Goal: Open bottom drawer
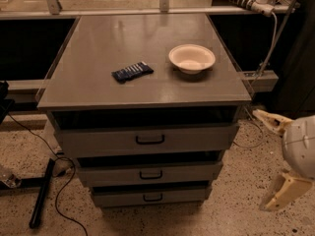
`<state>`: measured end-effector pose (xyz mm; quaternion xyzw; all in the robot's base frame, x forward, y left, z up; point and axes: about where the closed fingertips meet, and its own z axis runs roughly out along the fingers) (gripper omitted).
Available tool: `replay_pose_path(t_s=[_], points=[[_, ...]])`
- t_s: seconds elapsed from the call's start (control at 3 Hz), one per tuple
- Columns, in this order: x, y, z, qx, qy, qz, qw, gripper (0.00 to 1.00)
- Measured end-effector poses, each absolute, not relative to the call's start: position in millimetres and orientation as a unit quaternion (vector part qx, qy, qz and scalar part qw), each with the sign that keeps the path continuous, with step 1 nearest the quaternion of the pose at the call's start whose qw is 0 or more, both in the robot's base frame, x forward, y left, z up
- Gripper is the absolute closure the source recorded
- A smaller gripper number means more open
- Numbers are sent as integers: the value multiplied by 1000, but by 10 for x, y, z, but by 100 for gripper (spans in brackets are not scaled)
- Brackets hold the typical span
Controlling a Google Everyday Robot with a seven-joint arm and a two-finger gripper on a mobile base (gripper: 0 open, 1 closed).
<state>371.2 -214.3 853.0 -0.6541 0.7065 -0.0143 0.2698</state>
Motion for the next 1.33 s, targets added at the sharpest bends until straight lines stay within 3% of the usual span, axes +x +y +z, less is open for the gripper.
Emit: replay_pose_path(t_s=[0.67, 1.33], points=[[3727, -2130, 8521, -670, 689, -24, 275, 0], [3905, -2191, 7931, -673, 688, -40, 268, 0]])
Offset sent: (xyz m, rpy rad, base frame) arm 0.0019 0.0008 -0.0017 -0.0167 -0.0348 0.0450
